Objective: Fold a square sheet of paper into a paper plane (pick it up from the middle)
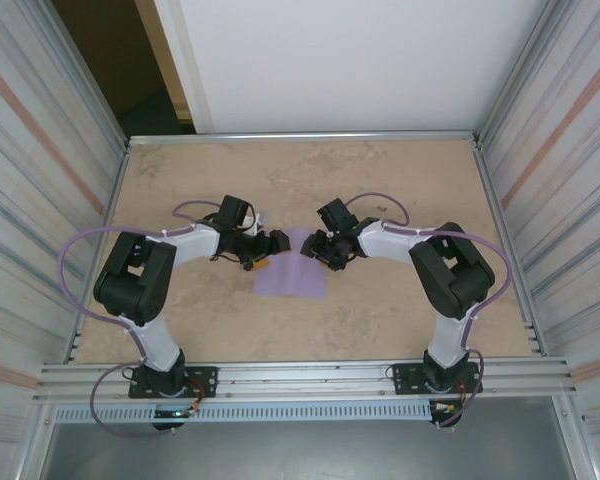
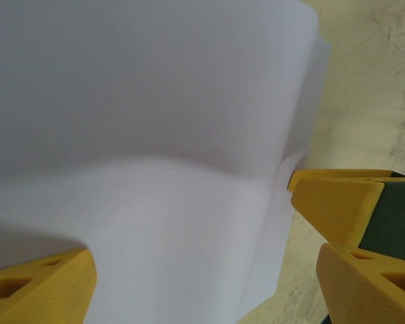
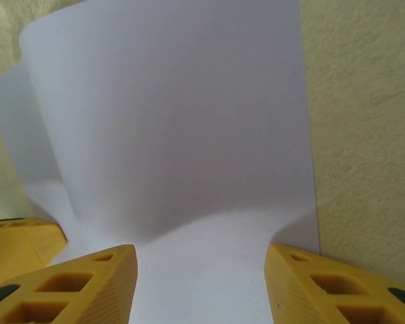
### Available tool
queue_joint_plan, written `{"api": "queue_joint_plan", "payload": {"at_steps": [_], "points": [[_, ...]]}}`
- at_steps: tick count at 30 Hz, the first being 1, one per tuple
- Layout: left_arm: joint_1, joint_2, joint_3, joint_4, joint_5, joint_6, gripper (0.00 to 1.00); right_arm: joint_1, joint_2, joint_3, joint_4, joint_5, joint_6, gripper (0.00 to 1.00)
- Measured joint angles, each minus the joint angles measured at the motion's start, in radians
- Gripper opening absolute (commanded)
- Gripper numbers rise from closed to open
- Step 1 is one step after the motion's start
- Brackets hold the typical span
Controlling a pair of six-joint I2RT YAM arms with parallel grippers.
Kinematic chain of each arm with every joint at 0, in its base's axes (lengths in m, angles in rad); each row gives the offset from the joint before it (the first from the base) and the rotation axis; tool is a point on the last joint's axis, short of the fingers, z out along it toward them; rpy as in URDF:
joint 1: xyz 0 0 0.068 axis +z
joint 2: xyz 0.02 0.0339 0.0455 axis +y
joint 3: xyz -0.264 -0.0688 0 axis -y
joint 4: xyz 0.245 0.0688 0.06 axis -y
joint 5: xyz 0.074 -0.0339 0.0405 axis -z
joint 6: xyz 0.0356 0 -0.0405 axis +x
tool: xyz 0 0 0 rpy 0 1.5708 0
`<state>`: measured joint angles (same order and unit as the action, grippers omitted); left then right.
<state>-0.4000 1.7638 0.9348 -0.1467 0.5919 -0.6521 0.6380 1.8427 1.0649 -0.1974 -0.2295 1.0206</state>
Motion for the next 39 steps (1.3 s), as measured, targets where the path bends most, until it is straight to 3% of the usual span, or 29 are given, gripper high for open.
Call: {"api": "queue_joint_plan", "payload": {"at_steps": [9,20,31,39], "points": [[0.000,-0.007,-0.014,0.030,0.011,-0.010,0.86,-0.004,0.035,0.019,0.048,-0.051,-0.005,0.43],[-0.033,-0.006,0.002,-0.034,-0.009,0.022,0.75,-0.003,0.071,0.039,0.085,-0.102,-0.008,0.36],[-0.058,0.004,0.028,-0.111,-0.059,0.061,0.54,-0.005,0.068,0.021,0.120,-0.113,-0.007,0.37],[-0.018,0.000,0.029,-0.095,-0.030,0.081,0.37,-0.058,-0.075,-0.125,0.185,-0.113,-0.010,0.52]]}}
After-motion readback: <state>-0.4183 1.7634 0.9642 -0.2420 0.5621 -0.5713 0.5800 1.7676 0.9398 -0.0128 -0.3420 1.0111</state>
